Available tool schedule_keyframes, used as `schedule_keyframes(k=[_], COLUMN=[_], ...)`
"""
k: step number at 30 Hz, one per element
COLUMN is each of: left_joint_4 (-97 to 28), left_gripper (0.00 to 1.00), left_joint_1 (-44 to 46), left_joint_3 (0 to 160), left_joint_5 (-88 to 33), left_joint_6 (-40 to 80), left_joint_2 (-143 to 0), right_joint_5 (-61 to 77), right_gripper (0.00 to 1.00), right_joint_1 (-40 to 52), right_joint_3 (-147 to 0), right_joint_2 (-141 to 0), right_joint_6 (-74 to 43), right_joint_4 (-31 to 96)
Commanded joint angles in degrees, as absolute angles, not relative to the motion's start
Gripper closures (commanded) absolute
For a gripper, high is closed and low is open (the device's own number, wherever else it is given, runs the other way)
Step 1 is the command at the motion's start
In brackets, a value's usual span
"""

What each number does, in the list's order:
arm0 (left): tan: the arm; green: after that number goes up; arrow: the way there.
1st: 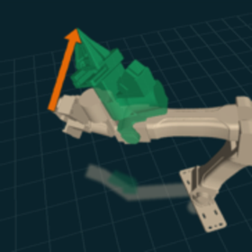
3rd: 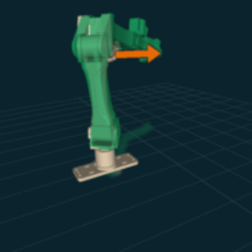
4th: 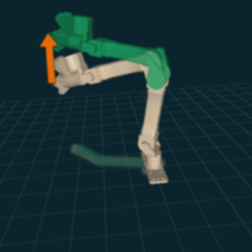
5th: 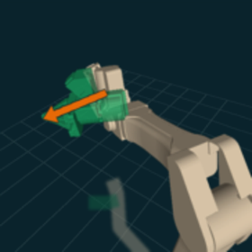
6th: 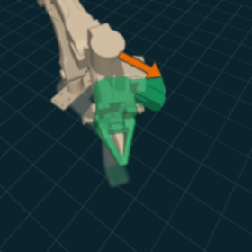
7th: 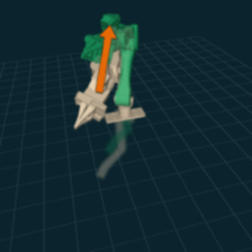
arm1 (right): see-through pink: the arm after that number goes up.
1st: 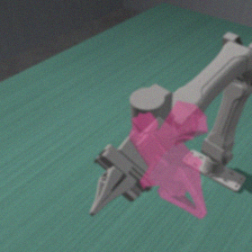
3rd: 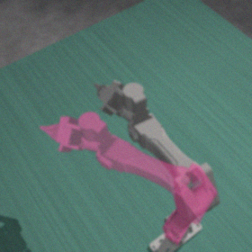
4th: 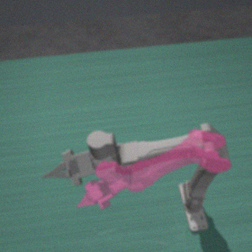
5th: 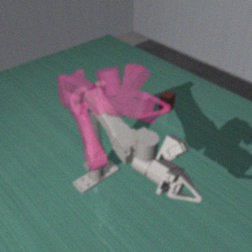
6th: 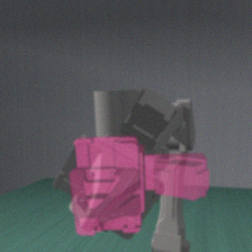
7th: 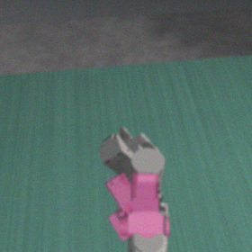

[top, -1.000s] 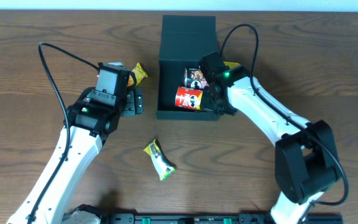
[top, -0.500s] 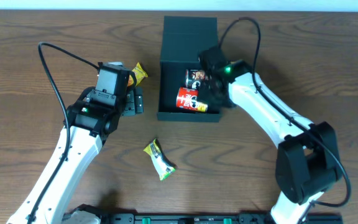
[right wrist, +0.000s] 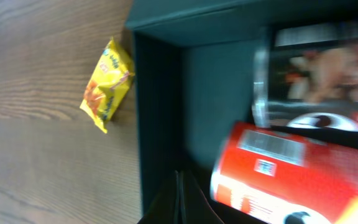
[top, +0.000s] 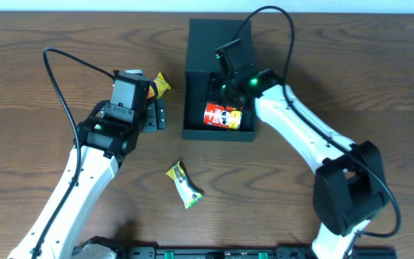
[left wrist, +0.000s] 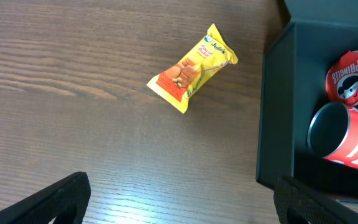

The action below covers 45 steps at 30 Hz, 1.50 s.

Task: Pack container

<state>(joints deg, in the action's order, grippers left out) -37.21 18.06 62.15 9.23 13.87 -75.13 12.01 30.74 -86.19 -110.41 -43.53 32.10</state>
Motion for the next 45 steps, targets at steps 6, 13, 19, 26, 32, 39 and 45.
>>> schedule_keyframes(k=[6,13,19,26,32,39,45], left_joint_4=[-37.1,-37.32,-37.28,-37.41,-37.39,-37.41,-37.36], left_gripper=[0.05,0.05,0.05,0.05,0.04,0.04,0.04], left_joint_1=[18.0,18.0,18.0,18.0,18.0,18.0,18.0], left_joint_3=[61.98,61.98,61.98,61.98,61.98,61.98,61.98], left_joint_5=[9.63,9.63,9.61,9.61,9.61,9.61,9.61], left_joint_6=[13.26,13.26,13.26,13.26,13.26,13.26,13.26], left_joint_2=[-75.66,-75.66,-75.66,-75.66,-75.64,-75.66,-75.66], right_joint_5=[11.2,9.63,6.42,5.34,4.67,4.38,5.93], right_gripper=[0.98,0.98,0.98,0.99,0.98,0.99,0.99], right_joint_1=[32.64,33.63,33.63,33.34,32.16,31.44,31.31], right_joint_3=[-86.91,-86.91,-86.91,-86.96,-87.02,-87.18,-89.23], right_joint_2=[-114.87,-116.33,-116.33,-116.31,-116.31,-116.31,-116.2], right_joint_6=[-44.1,-42.54,-42.0,-40.62,-40.6,-40.34,-40.21], right_joint_4=[32.62,33.01,36.8,37.74,40.1,40.99,42.04])
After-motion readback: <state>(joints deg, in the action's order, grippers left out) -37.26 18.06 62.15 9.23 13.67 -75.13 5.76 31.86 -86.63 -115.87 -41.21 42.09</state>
